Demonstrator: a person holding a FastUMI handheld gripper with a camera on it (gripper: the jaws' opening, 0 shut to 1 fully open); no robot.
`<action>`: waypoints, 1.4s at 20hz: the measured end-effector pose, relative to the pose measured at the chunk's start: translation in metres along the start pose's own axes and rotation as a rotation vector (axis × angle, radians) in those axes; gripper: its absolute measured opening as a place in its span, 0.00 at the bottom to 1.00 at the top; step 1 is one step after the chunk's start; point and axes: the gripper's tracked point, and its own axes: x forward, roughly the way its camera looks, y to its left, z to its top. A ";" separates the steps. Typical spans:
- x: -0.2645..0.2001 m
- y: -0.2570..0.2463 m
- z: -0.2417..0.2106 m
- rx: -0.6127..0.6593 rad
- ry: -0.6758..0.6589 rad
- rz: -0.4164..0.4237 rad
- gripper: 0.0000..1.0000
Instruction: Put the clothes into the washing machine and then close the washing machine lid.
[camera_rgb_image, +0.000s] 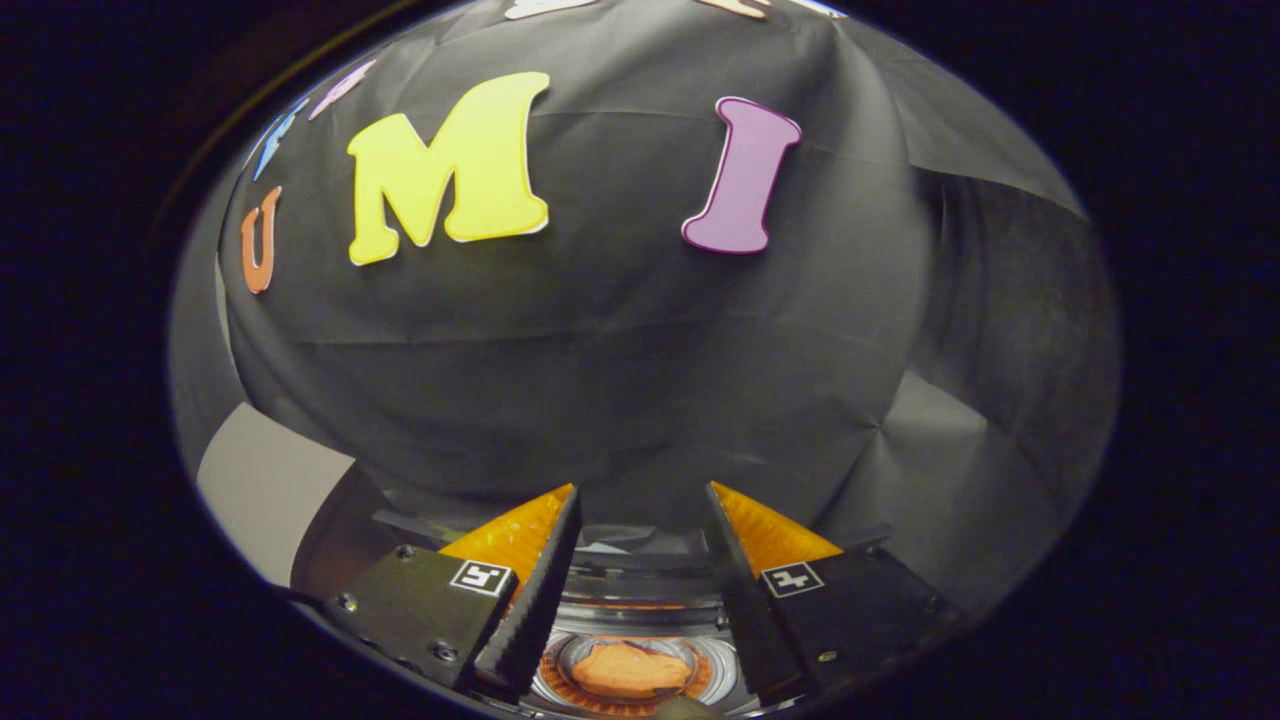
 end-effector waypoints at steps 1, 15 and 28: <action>0.007 0.002 -0.002 -0.007 0.011 0.001 0.77; 0.030 -0.002 -0.032 0.049 0.005 0.002 0.83; 0.016 -0.001 -0.034 0.027 -0.104 0.029 0.84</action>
